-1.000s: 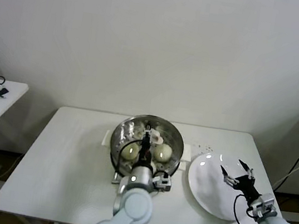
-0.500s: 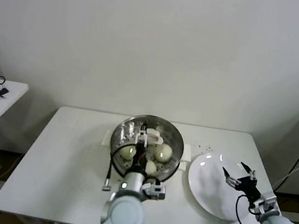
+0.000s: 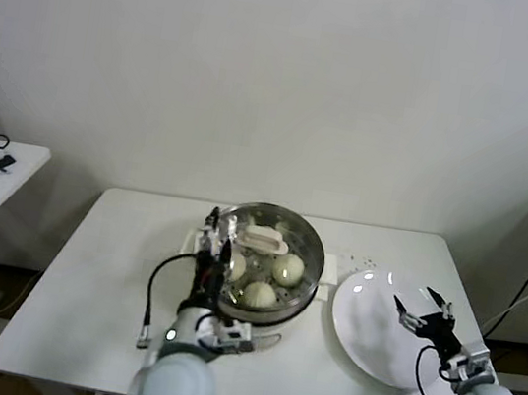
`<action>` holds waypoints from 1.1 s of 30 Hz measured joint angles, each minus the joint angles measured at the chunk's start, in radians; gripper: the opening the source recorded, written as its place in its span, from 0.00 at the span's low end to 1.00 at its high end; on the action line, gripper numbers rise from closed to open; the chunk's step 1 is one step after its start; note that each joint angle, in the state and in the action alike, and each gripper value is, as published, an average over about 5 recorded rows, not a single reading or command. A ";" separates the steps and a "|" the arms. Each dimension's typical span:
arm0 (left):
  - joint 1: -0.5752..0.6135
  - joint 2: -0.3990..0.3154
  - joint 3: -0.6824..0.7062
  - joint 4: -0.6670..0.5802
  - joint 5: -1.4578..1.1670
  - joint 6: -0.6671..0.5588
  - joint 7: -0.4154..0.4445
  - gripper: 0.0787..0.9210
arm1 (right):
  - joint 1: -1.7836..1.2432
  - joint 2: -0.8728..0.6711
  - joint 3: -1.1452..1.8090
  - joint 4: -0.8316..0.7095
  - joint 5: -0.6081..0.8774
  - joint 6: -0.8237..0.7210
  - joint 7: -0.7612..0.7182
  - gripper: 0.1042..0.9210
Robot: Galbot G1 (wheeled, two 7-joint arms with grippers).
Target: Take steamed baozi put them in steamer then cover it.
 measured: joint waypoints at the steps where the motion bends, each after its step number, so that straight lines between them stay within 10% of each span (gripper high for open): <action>1: 0.013 0.002 -0.019 -0.011 -0.035 0.000 -0.020 0.88 | -0.002 0.003 0.002 0.003 -0.002 0.000 0.000 0.88; 14: 0.228 -0.031 -0.379 -0.060 -0.612 -0.221 -0.280 0.88 | -0.044 0.049 0.038 0.066 -0.017 0.018 0.010 0.88; 33: 0.404 -0.083 -0.671 0.087 -1.290 -0.716 -0.313 0.88 | -0.130 0.119 0.084 0.191 -0.002 0.059 0.040 0.88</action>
